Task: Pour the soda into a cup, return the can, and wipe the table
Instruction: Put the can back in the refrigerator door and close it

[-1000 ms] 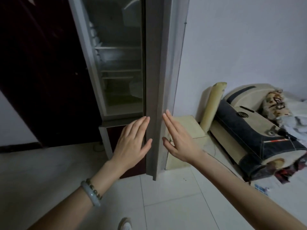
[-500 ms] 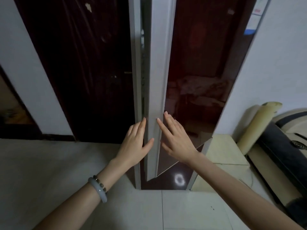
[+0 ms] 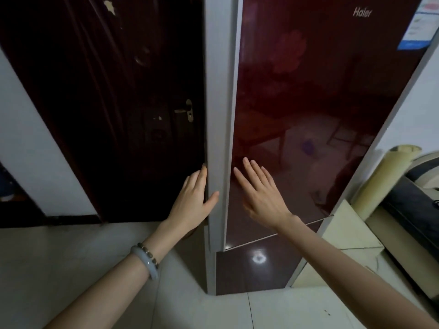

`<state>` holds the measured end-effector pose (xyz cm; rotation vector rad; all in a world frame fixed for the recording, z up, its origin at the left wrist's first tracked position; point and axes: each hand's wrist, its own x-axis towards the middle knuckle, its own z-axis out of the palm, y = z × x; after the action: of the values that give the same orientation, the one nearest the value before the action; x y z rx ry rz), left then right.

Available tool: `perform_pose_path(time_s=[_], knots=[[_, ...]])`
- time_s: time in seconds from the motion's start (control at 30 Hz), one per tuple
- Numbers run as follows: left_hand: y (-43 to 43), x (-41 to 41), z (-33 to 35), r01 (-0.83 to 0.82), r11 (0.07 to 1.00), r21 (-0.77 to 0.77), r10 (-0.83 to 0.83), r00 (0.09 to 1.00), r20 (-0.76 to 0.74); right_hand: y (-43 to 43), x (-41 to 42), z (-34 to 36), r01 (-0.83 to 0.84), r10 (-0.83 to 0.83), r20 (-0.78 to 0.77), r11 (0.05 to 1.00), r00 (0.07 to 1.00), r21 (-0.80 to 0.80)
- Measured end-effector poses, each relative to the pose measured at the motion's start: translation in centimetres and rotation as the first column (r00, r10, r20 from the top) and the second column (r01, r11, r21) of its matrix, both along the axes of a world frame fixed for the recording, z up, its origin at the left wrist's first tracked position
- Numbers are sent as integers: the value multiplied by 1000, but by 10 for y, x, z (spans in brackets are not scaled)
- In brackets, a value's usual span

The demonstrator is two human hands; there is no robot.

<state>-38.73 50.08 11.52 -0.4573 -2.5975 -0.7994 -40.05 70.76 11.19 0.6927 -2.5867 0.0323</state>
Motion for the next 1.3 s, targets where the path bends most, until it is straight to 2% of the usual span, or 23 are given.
perform_pose_path(time_s=[0.4,0.63,0.87,0.97,1.1,1.2,1.3], knots=[[2,-71,-7,-10,989,149,2,999,52,-16,-72,-1,53,-48,-63,996,997,71],[3,-96,-4,-23,996,88,14,995,101,-16,-96,0,57,-49,-74,993,996,107],[2,-97,-7,-48,999,0,47,995,84,-14,-99,-2,35,-34,-16,992,999,123],[0,-95,-7,-82,995,-56,86,994,73,-13,-95,3,-20,17,65,999,998,32],[5,-83,-9,-131,979,-156,138,990,34,-13,-83,9,-51,90,224,983,970,-174],[14,-67,-9,-77,980,-184,80,997,12,-10,-64,14,-11,124,340,949,932,-314],[26,-51,-10,7,978,-206,-9,1000,-6,0,-36,16,42,103,352,924,930,-381]])
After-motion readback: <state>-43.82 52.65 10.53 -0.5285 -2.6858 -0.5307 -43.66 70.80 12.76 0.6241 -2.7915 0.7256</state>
